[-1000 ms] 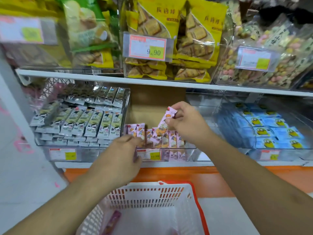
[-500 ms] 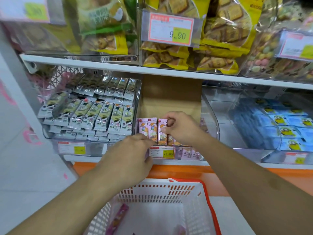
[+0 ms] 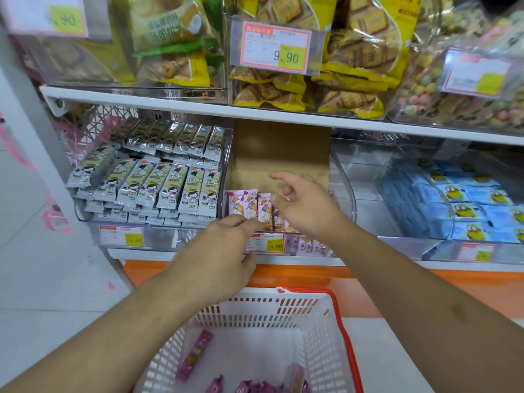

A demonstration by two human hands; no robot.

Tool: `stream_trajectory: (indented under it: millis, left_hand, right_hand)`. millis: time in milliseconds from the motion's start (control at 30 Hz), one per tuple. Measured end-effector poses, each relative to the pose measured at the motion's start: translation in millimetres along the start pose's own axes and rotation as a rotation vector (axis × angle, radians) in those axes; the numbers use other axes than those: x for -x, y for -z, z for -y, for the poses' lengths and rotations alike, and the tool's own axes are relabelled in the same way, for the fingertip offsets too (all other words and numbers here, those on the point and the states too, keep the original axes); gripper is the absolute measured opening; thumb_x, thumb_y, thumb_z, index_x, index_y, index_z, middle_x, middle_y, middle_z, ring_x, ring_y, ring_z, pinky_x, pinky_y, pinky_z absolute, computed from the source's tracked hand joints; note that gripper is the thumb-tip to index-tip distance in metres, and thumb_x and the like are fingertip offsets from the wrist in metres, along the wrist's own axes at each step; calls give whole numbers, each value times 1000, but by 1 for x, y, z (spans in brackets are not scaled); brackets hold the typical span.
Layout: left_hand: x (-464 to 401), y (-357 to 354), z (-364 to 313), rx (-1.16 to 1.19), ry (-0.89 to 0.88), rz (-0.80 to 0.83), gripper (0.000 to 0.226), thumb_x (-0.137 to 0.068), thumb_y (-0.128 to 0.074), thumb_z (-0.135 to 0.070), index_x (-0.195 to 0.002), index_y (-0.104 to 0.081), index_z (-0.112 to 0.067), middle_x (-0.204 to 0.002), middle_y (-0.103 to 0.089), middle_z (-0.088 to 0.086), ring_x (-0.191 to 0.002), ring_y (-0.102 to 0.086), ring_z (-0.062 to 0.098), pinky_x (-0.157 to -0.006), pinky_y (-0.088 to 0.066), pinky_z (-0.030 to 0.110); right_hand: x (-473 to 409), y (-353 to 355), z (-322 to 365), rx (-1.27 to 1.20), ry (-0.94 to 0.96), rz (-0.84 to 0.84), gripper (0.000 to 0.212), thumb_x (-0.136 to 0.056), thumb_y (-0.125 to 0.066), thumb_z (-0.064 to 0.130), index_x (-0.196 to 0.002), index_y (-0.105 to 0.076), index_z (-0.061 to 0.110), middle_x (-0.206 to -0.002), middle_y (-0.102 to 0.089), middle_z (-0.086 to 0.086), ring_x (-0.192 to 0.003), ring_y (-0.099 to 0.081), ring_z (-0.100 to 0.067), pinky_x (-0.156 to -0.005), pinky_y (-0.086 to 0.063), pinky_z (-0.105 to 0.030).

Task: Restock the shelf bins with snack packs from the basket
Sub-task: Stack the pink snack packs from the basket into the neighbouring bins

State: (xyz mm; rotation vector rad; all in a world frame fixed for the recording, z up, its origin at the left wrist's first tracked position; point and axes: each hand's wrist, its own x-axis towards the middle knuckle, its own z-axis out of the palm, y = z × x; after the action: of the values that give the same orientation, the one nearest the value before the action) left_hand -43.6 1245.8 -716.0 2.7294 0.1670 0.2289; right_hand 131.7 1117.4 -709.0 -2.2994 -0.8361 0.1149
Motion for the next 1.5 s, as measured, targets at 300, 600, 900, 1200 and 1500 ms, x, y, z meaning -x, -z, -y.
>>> stream_trajectory:
  millis: [300,600,900,1200,1500]
  left_hand:
    - [6,-37,-28,78,-67,97,30,-96,-58,-39,-125,-62,-33,-120,-60,-14,-107,-60,7,-94,-53,35]
    - [33,-162,-32,36,56,572,47,-99,-55,-39,-143,-53,-21,-139,-50,2,-123,-56,21,-99,-43,25]
    - [63,-267,-6,52,222,790,47,-98,-57,-44,-141,-54,-26,-142,-47,0,-110,-59,17,-103,-49,36]
    - [70,-365,2,-82,105,828,57,-94,-60,-47,-148,-49,-31,-151,-46,0,-135,-42,30,-111,-38,45]
    - [85,-375,15,-168,-65,813,28,-92,-61,-44,-115,-61,-27,-120,-58,-1,-120,-44,27,-105,-35,42]
  right_hand:
    - [104,40,-37,-265,11,26,23,-96,-69,14,-103,-69,35,-91,-66,7,-83,-63,-12,-71,-50,-19]
    - [201,-47,-179,35,-522,201,59,-101,-59,39,-154,-33,33,-127,-51,-3,-113,-61,-29,-101,-51,-42]
    - [225,-103,-201,-162,-461,98,83,-103,-52,47,-160,7,57,-145,-62,-1,-126,-65,-30,-104,-54,-57]
    - [223,-115,-215,-63,-480,109,75,-104,-47,55,-161,0,48,-151,-57,3,-130,-63,-28,-103,-55,-57]
    - [223,-116,-216,9,-519,110,77,-104,-51,47,-162,1,46,-142,-62,-3,-123,-65,-28,-101,-56,-52]
